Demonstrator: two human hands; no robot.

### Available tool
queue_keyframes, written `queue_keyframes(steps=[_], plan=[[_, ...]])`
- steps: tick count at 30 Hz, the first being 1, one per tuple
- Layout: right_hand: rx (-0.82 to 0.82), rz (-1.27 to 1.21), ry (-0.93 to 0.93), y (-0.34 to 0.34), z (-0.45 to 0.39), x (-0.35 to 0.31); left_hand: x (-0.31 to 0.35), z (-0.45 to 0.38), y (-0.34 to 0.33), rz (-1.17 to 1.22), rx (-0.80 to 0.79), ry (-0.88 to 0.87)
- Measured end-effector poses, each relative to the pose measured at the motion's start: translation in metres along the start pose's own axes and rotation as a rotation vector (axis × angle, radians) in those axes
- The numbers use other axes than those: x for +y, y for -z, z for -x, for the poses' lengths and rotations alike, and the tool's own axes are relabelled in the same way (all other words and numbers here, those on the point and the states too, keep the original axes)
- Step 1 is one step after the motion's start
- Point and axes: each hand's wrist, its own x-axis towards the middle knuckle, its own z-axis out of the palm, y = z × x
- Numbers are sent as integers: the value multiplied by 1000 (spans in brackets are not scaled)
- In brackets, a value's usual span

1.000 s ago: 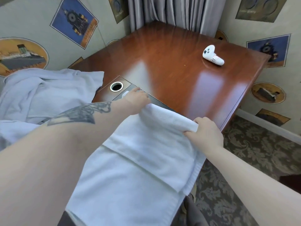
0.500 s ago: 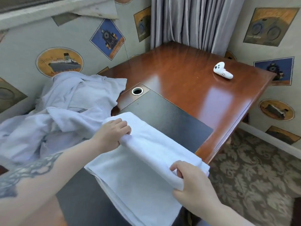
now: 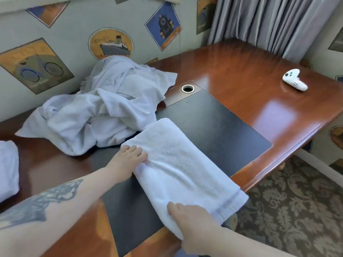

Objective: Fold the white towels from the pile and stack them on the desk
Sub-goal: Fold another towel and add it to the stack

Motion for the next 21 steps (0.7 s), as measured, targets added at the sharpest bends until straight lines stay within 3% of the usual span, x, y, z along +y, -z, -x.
queue_keyframes(steps=[3, 5, 7, 8, 10, 12, 14, 17, 21], plan=[[-139, -234, 131, 2, 3, 13, 1, -5, 5, 183, -218, 188], [86, -378, 146, 14, -3, 34, 7, -10, 19, 418, -269, 418], [381, -215, 125, 29, -19, 66, 31, -14, 29, 538, -185, 572], [415, -62, 82, 34, -27, 80, 55, -16, 32, 570, -175, 621], [313, 158, -1, 30, -41, 104, 119, -23, 37, 685, -271, 716], [281, 173, -18, 17, -45, 113, 182, -31, 33, 764, -370, 839], [408, 174, 4, 10, -41, 108, 211, -30, 32, 745, -270, 922], [496, 162, -24, 5, -33, 96, 204, -23, 31, 634, -40, 835], [396, 196, -12, -8, -11, 79, 154, -2, 3, 534, -138, 479]])
